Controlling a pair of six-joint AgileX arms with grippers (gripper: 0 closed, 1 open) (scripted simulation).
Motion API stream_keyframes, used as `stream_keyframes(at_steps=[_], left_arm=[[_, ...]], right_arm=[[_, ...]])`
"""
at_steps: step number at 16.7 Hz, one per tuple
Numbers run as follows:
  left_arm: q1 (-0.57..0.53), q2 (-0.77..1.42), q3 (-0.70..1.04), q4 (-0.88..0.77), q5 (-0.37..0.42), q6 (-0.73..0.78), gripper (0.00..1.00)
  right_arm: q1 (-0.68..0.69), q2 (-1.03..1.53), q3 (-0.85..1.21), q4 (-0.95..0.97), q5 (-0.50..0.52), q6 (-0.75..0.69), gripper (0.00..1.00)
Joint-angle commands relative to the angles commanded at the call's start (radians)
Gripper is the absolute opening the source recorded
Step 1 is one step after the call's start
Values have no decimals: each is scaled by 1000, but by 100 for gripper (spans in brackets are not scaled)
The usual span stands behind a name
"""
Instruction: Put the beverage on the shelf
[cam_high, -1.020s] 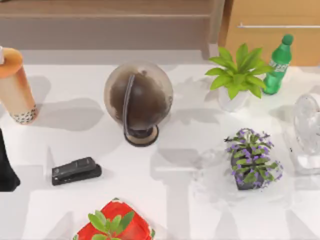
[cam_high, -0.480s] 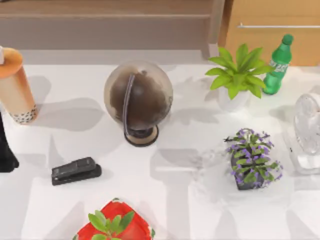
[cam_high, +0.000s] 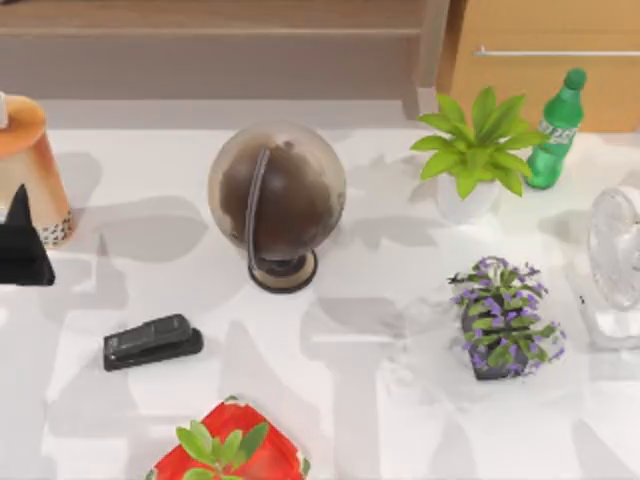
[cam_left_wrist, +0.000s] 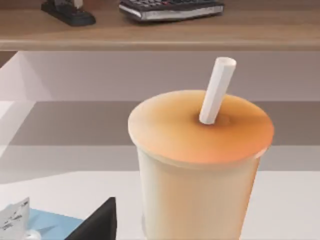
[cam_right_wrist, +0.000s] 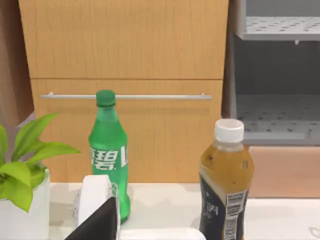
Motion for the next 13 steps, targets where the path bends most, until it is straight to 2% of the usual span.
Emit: stream_keyframes(at_steps=[6,13], left_arm=[[28,404,44,288,38,7,100],[29,470,47,335,44,8,100]], right_arm=[[0,0,0,0,0,0,100],[0,0,0,0,0,0,100]])
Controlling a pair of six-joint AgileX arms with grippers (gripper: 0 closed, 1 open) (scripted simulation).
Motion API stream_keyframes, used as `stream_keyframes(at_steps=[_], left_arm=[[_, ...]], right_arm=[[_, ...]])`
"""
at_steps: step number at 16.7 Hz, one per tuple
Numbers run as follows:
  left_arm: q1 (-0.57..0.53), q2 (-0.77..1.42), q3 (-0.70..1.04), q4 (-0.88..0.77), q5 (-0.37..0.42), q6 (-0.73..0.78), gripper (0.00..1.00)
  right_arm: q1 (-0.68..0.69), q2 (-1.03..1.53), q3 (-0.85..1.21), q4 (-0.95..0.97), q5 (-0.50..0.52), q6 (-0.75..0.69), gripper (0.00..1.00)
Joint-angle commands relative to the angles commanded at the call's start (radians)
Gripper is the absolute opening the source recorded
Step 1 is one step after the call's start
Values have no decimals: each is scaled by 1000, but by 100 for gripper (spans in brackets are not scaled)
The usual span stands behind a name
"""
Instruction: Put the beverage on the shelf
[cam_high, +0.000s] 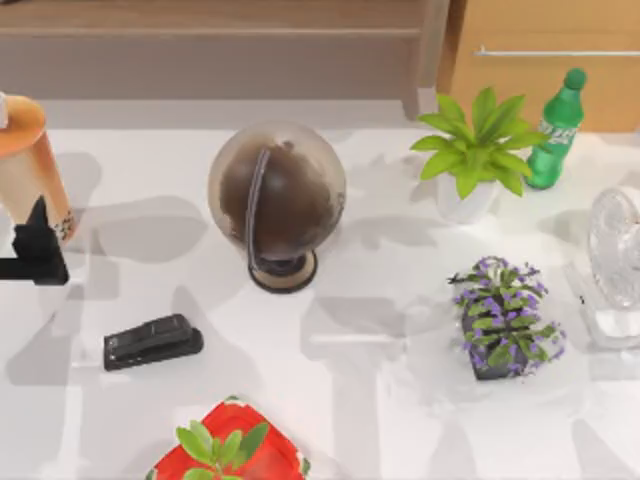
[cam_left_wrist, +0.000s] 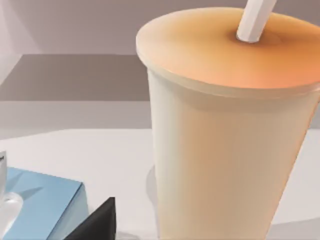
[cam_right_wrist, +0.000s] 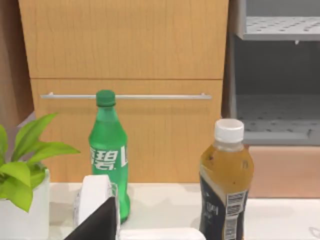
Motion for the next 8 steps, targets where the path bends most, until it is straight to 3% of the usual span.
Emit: stream_keyframes(at_steps=[8], left_arm=[[-26,243,207,40,-25,-5,100]], right_arm=[[0,0,0,0,0,0,100]])
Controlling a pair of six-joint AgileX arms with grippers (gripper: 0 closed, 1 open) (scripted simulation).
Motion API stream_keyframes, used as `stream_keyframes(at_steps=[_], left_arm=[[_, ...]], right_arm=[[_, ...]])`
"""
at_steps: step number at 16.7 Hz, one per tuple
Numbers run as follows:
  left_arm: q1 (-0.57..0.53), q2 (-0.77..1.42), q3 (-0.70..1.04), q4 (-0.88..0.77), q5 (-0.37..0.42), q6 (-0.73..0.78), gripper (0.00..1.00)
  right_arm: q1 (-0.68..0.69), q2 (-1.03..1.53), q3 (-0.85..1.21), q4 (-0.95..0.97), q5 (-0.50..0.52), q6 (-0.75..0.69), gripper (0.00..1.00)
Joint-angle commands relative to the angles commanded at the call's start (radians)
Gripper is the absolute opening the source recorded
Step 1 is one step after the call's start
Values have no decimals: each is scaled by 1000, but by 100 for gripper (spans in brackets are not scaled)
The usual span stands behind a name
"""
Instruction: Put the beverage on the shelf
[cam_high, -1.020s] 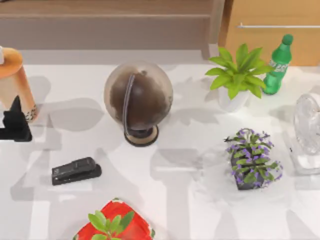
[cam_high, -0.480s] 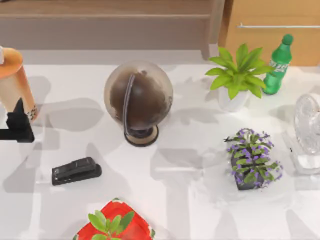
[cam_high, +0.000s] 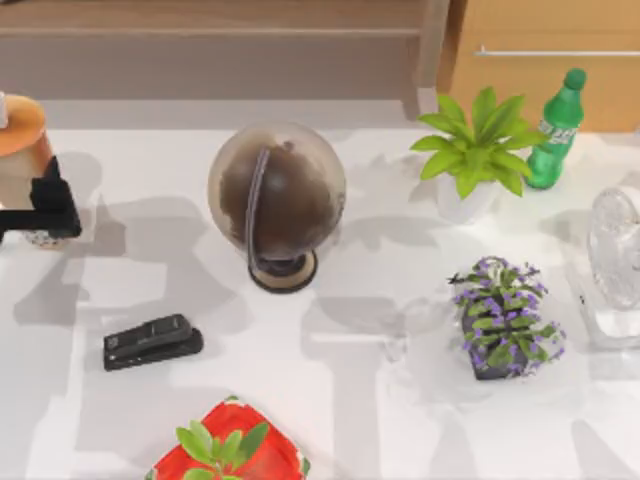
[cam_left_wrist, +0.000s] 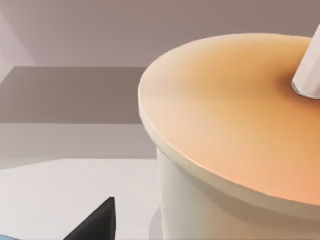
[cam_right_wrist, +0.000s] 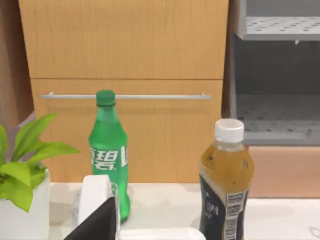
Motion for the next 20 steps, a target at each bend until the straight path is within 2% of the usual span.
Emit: stream_keyframes(at_steps=[3,7,20], left_arm=[[-12,88,81,8,-10,-2,100],[-13,98,91,9,-11,-3,100],[-13,98,91,9,-11,-3,2]], right_arm=[[0,0,0,0,0,0,100],[0,0,0,0,0,0,100],[0,0,0,0,0,0,100]])
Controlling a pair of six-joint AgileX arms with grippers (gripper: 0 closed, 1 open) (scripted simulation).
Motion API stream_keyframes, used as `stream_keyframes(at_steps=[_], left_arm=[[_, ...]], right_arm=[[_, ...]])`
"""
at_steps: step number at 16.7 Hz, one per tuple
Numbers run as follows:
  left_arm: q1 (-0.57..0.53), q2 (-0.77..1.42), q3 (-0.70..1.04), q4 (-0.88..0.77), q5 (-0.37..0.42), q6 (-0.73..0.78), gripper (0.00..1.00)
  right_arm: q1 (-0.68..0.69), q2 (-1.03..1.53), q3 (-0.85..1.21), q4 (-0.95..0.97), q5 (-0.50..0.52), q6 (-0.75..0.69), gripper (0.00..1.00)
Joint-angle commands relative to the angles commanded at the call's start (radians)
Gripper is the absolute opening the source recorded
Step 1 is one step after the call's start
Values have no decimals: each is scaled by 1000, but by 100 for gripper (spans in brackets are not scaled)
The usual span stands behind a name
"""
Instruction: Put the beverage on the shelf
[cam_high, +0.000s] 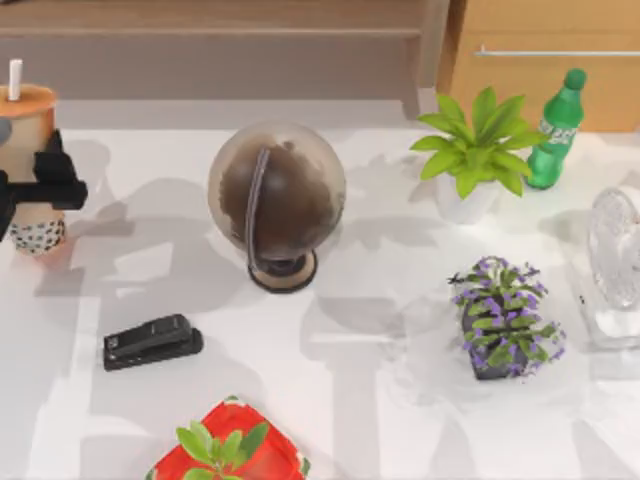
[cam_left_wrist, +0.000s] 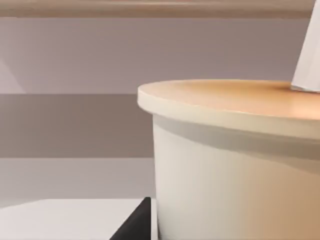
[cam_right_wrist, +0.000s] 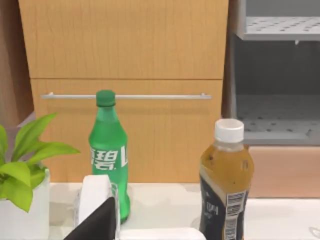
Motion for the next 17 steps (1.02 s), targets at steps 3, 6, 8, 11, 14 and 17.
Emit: stream_keyframes(at_steps=[3,6,8,11,14,17], left_arm=[[0,0,0,0,0,0,0],[0,0,0,0,0,0,0],[0,0,0,0,0,0,0],[-4,-16,4,-13,0,1,0],[-4,-52,12,-47,0,1,0],[-4,-57,11,-57,0,1,0]], right_arm=[[0,0,0,0,0,0,100],[0,0,0,0,0,0,100],[0,0,0,0,0,0,100],[0,0,0,0,0,0,100],[0,0,0,0,0,0,100],[0,0,0,0,0,0,100]])
